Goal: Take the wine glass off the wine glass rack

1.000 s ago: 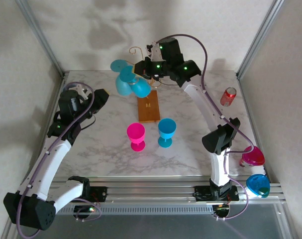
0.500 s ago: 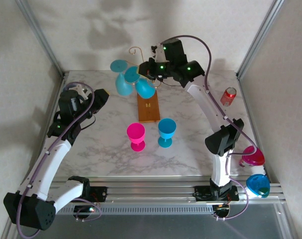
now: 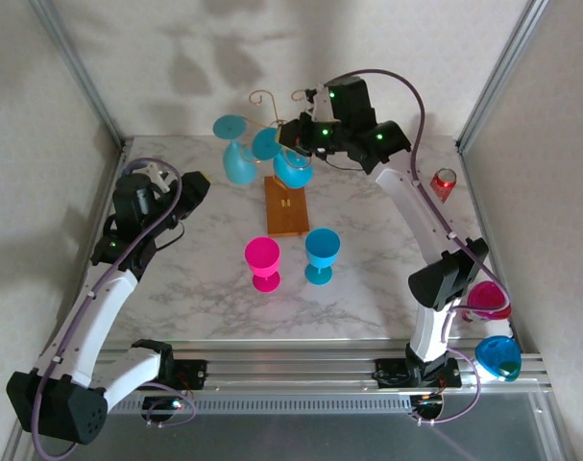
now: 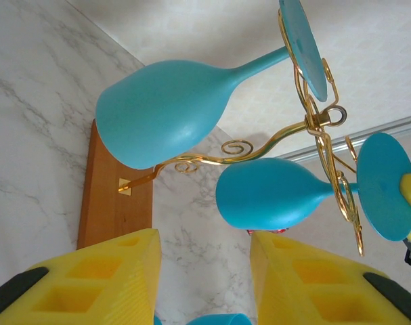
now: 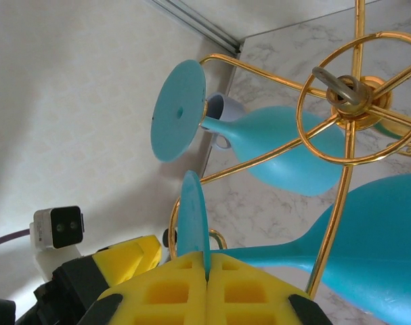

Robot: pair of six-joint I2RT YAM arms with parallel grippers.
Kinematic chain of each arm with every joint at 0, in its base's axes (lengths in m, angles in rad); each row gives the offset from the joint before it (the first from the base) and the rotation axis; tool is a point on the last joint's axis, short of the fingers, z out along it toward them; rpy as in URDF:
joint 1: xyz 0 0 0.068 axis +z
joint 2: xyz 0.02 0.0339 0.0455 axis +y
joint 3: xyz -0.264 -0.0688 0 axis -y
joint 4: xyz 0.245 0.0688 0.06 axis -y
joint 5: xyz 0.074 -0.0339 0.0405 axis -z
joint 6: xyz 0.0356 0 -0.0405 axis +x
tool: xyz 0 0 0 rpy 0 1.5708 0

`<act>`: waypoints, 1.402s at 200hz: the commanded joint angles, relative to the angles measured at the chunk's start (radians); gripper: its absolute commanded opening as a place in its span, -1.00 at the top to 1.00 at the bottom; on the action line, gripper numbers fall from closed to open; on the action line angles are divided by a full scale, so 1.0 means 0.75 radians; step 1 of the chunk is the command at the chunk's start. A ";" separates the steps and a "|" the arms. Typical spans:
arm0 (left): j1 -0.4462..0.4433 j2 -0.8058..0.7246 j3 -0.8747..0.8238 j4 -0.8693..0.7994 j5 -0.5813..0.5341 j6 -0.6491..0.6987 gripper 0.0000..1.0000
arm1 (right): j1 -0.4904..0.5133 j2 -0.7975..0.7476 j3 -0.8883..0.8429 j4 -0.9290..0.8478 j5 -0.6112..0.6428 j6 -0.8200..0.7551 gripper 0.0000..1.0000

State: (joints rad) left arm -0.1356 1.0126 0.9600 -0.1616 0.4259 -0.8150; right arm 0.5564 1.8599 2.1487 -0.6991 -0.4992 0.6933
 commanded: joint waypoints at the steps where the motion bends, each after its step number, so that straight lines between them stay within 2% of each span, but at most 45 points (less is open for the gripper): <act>1: 0.013 -0.045 -0.006 -0.017 -0.015 -0.006 0.23 | -0.013 -0.080 -0.050 0.085 -0.030 -0.004 1.00; 70: 0.013 -0.071 -0.015 -0.030 -0.016 -0.019 0.22 | -0.009 -0.155 -0.222 0.188 -0.183 0.084 1.00; 207: 0.013 -0.179 -0.026 -0.151 -0.040 -0.016 0.21 | 0.051 -0.399 -0.459 0.146 -0.165 -0.025 1.00; 280: 0.012 -0.277 -0.019 -0.363 -0.019 0.031 0.22 | 0.188 -0.509 -0.586 0.083 -0.064 -0.230 1.00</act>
State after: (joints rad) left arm -0.1356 0.8406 0.9474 -0.3450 0.4110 -0.8246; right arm 0.6586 1.5124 1.7344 -0.6132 -0.5858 0.6094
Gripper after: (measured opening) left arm 0.391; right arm 0.039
